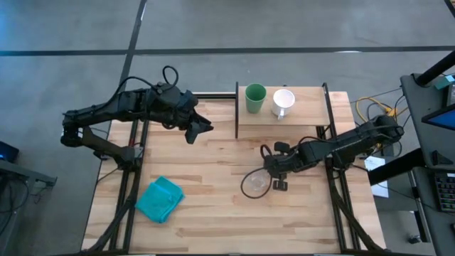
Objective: Stack small to large cups/mugs on shelf
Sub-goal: Put the transparent mug on the shelf, then return to Home Position
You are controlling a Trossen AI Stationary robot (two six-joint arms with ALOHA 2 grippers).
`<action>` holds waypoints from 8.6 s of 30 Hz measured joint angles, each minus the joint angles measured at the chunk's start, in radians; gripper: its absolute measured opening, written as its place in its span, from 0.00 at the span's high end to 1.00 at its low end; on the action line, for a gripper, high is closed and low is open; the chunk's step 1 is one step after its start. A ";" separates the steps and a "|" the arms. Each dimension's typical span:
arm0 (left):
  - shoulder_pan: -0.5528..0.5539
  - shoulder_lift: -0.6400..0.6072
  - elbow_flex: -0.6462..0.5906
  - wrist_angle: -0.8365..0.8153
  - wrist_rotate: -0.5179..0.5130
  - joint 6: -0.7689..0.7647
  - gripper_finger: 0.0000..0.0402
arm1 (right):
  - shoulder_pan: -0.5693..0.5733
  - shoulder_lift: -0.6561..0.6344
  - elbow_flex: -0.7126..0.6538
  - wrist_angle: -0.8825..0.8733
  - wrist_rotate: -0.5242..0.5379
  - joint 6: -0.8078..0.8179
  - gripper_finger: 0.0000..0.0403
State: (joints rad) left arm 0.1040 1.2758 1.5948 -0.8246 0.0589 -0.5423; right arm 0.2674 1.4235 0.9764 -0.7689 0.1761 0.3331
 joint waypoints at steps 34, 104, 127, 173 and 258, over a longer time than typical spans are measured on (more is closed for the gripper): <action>0.001 0.000 -0.002 0.001 -0.006 0.000 0.70 | 0.000 0.118 0.002 0.074 -0.048 -0.147 0.90; 0.001 -0.003 -0.031 -0.030 0.017 0.000 0.70 | 0.015 -0.500 0.174 -0.802 0.431 0.951 0.96; 0.001 -0.003 -0.031 -0.029 0.016 -0.001 0.70 | -0.164 -0.498 0.058 -0.802 0.498 1.070 0.96; 0.000 -0.003 -0.031 -0.021 0.016 -0.002 0.70 | -0.660 -0.452 0.208 -0.802 0.182 0.614 0.96; 0.001 -0.224 -0.036 -0.101 0.017 0.110 0.70 | -0.423 -0.605 0.496 -0.627 0.033 0.263 0.74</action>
State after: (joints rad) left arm 0.1047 1.0522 1.5592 -0.9255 0.0757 -0.4326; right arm -0.1553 0.8183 1.4726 -1.3962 0.2096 0.5957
